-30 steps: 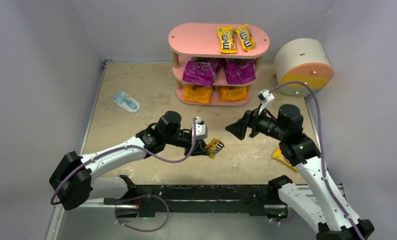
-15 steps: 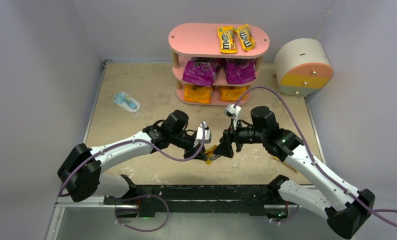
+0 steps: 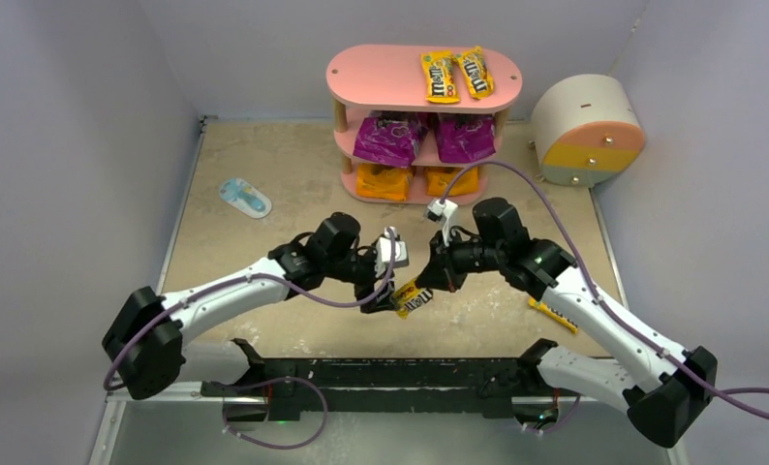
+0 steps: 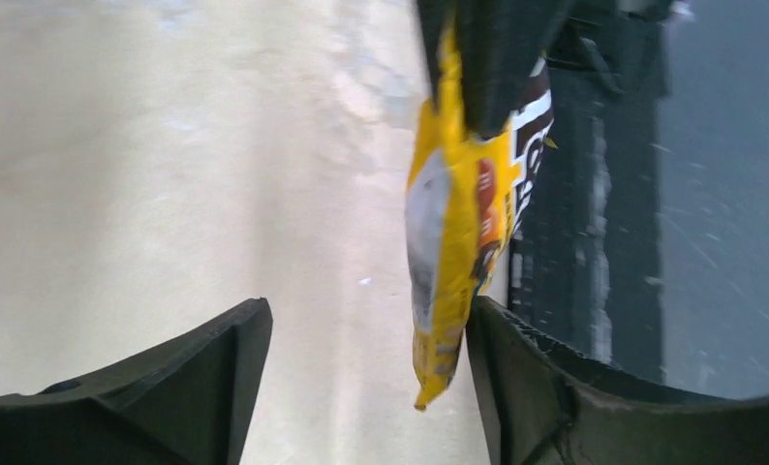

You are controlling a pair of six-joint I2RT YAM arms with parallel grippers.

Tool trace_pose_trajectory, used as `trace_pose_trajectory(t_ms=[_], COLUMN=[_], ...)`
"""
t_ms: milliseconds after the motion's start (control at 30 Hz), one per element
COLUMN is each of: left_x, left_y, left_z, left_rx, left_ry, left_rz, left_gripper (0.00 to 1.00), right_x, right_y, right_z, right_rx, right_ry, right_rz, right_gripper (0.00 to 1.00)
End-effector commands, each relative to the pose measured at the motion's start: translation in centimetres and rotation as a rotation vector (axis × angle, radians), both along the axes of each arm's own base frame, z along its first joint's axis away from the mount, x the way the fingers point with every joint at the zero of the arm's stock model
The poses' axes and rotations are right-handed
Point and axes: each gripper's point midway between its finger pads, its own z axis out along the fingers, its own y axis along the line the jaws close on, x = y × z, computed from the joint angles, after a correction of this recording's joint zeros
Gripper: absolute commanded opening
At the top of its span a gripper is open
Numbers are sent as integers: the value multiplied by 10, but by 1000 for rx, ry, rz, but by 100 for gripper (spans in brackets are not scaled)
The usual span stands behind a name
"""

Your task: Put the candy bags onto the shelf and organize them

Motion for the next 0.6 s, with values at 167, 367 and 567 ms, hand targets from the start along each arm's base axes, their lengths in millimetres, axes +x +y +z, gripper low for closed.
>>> trace_pose_trajectory(t_ms=[167,367,567], left_x=[98,96,87], left_y=[101,198,229], left_z=[120,136,138], left_rx=[-206,-429,-512], left_ry=[-186,-226,-199], left_rz=[1047,1518,1650], left_gripper=[84,99,100], right_x=[48,87,150], right_y=[-6,7,-1], right_z=[77,169,267], right_rx=[137,521,797], right_ry=[-50,-131,-267], right_rz=[-405,-575,-820], right_gripper=[0,0,0])
